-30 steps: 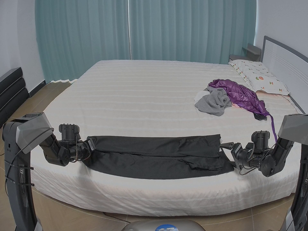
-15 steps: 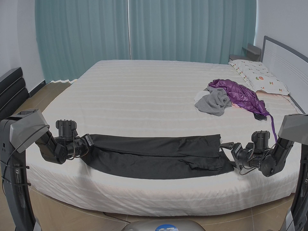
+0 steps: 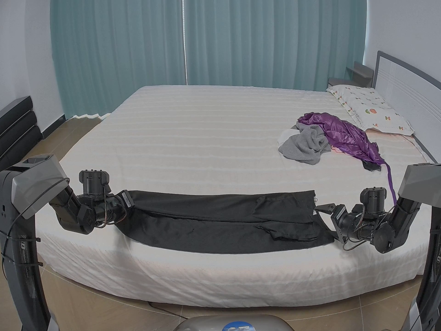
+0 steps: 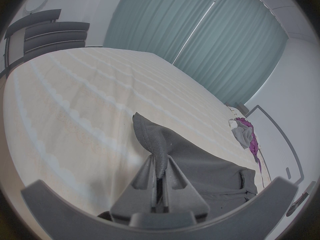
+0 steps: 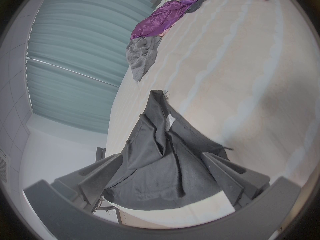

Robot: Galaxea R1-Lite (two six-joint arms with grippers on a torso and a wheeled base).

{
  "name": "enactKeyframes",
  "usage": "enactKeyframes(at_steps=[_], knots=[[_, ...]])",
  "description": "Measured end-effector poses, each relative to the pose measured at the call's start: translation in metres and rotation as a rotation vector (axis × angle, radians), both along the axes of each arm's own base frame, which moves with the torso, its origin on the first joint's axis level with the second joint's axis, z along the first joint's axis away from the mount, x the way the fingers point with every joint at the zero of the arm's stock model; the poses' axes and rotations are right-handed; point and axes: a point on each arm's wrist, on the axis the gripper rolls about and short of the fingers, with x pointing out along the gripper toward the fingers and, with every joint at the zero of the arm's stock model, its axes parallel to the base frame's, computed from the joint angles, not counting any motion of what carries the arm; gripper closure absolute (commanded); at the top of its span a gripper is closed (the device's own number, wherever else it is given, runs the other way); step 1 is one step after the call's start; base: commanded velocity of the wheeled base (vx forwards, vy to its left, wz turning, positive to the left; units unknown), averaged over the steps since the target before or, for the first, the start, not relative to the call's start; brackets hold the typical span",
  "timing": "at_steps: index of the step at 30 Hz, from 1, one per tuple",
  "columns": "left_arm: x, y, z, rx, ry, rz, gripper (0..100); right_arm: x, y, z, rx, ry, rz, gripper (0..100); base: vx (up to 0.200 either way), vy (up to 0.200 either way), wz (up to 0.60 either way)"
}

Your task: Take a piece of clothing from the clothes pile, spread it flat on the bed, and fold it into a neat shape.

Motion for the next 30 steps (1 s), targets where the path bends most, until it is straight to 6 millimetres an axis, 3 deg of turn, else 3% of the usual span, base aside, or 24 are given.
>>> enactKeyframes(at_steps=[9,30], knots=[[0.003,-0.005,0.002,-0.041,-0.013,0.011,100,0.0,0.0,0.0,0.002,0.001,0.0,0,0.0,0.0,0.0],[0.001,-0.02,0.014,-0.092,-0.026,0.016,100,0.003,-0.004,0.003,0.011,-0.027,-0.016,0,0.0,-0.2,0.0]])
